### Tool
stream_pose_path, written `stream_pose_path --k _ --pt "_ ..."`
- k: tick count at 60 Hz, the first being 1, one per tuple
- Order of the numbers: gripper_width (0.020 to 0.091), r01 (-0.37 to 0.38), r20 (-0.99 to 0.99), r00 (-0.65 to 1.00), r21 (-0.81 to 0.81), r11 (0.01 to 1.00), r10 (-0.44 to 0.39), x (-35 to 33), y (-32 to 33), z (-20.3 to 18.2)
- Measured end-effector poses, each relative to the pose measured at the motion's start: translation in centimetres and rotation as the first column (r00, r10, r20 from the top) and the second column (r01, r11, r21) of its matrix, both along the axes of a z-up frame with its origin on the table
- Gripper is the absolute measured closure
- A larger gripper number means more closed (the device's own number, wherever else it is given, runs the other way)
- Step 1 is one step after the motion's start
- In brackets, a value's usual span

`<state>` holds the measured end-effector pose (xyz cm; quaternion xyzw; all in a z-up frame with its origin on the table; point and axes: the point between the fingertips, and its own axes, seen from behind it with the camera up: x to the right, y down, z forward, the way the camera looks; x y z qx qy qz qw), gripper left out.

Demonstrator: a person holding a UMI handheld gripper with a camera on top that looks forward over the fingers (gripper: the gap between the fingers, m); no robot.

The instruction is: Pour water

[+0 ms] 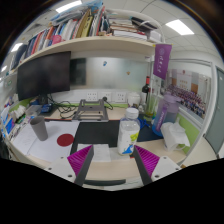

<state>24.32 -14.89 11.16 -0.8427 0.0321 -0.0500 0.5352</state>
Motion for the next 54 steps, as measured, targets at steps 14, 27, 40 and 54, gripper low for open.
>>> stream_pose_path --k 14,27,40,54 --pt "0.0289 -0.033 0.017 0.999 0.023 0.999 0.033 5.0 5.9 -3.0" --pt "0.0300 -0.076 -0.014 0.997 -0.005 0.997 0.076 5.5 9.6 -4.9" --pt "0.0546 -0.065 0.022 0.998 0.005 0.998 0.064 6.6 12.4 -5.8" --pt "0.0684 -0.031 0.052 0.998 0.079 0.996 0.027 6.9 13.1 -5.3"
